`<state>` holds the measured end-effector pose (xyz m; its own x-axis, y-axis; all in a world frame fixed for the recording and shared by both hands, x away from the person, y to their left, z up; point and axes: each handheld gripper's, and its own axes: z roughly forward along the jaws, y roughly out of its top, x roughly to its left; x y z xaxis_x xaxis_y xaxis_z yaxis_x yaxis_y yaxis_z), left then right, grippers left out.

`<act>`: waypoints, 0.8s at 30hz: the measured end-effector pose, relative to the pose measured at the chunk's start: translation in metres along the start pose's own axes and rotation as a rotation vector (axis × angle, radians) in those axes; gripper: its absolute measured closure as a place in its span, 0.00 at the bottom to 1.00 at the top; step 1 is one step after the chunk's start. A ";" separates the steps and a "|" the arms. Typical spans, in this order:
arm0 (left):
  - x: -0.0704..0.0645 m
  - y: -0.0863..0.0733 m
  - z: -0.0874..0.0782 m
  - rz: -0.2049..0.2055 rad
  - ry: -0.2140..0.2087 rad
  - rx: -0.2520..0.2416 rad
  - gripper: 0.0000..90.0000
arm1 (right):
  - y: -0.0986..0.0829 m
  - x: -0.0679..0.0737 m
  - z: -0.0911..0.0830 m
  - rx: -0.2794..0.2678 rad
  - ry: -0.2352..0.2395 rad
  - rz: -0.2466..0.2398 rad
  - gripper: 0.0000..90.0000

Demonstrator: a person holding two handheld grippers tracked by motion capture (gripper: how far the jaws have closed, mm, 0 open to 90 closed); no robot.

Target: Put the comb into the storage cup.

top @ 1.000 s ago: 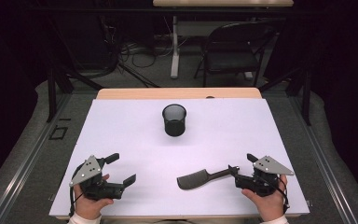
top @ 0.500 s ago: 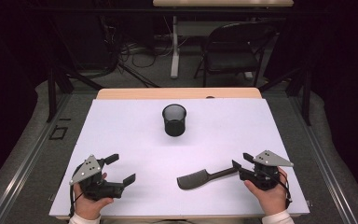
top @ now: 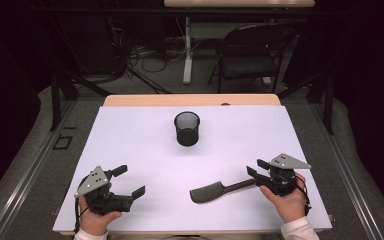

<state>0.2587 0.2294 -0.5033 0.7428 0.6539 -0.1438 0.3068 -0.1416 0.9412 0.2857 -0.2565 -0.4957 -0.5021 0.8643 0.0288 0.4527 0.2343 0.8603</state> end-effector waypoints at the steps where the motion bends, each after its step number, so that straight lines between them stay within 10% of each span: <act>1: 0.000 0.000 0.000 -0.002 0.000 0.000 0.03 | 0.000 0.000 0.002 -0.004 -0.003 -0.003 0.59; 24: 0.005 -0.004 -0.001 -0.025 0.027 0.001 0.05 | -0.015 -0.002 0.027 0.077 0.031 0.011 0.96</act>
<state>0.2609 0.2337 -0.5072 0.7184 0.6772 -0.1592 0.3257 -0.1253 0.9371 0.2999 -0.2497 -0.5230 -0.5188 0.8531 0.0546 0.5128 0.2595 0.8183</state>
